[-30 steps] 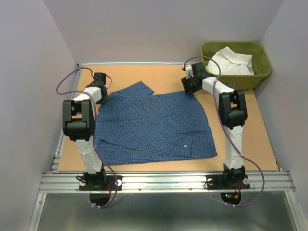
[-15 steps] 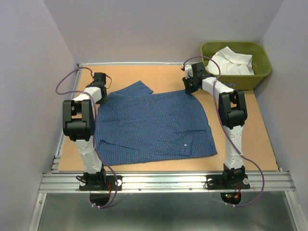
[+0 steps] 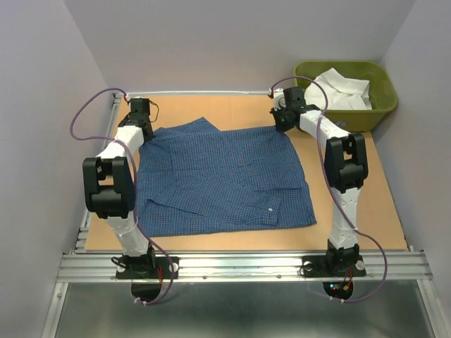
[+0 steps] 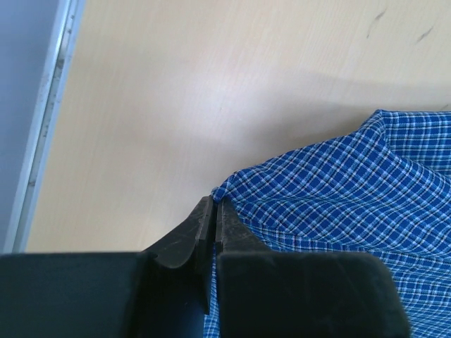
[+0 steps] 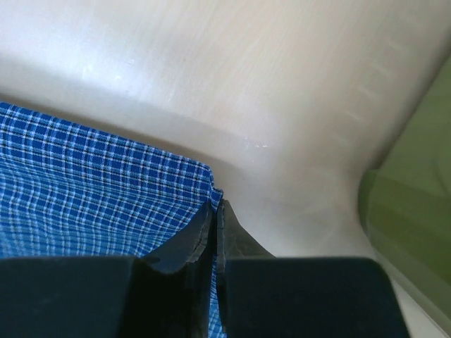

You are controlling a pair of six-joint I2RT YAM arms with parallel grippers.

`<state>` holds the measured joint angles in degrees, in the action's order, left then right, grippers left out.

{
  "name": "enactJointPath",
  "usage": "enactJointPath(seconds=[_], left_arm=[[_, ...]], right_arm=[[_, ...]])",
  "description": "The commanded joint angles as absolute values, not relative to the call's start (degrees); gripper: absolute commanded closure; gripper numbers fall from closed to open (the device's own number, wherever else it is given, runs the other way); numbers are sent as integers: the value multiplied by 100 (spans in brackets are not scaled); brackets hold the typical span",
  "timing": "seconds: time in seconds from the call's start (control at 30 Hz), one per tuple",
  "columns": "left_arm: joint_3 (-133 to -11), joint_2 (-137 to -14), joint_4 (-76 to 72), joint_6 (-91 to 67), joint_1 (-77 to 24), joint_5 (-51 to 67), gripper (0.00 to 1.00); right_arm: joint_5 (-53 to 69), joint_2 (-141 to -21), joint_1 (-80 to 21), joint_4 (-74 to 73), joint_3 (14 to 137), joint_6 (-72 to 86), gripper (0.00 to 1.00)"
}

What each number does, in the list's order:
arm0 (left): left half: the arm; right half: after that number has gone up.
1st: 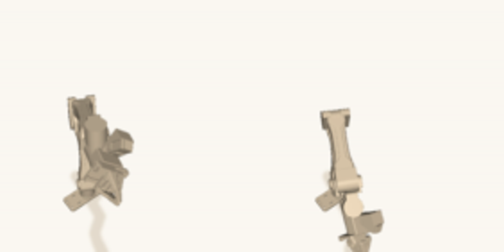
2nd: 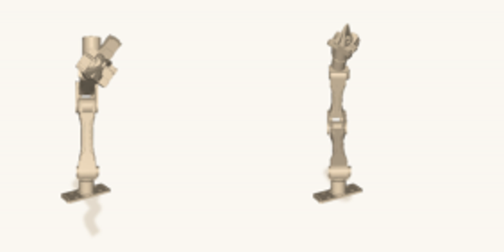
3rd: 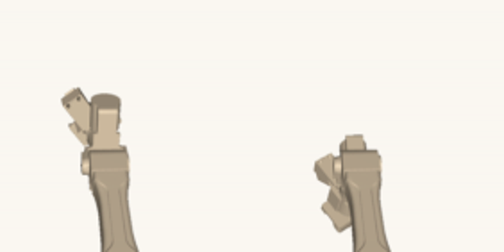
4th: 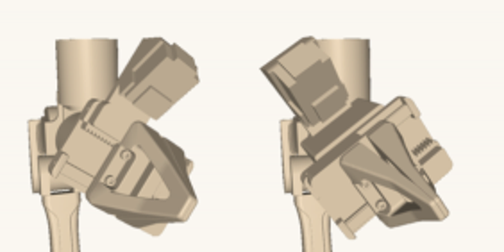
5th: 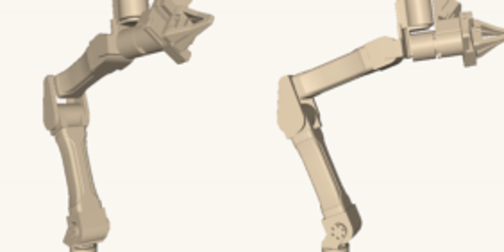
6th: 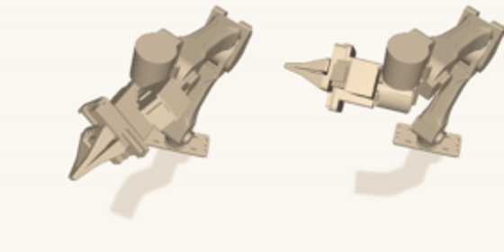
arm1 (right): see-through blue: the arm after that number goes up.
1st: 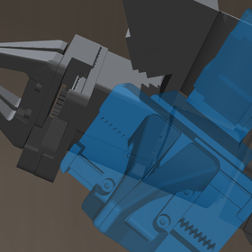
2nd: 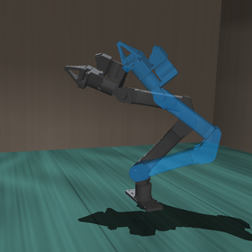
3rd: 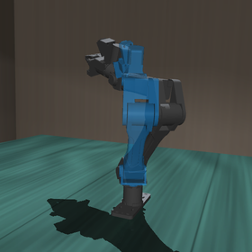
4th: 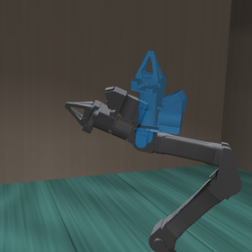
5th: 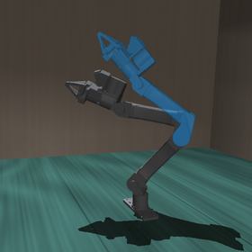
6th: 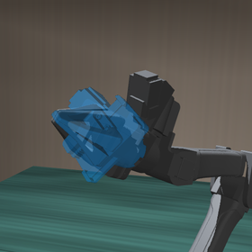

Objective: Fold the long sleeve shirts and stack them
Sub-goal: Fold the shirt

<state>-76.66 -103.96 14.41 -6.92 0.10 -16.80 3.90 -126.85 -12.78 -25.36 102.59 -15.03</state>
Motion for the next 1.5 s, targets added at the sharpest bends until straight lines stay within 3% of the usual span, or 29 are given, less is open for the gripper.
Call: enactJointPath(seconds=[0.0,1.1,1.47], left_arm=[[-7779,-9844,1389,-756,79,-2127,100],[-4897,-6716,1503,-2047,70,-1943,100],[-4246,-6161,2275,-2960,79,-1959,100]], right_arm=[[97,-11972,-1222,-2479,10046,-1556,98],[246,-8438,-1230,-1872,6171,738,99],[220,-7656,-1230,-1696,5099,1405,96]])
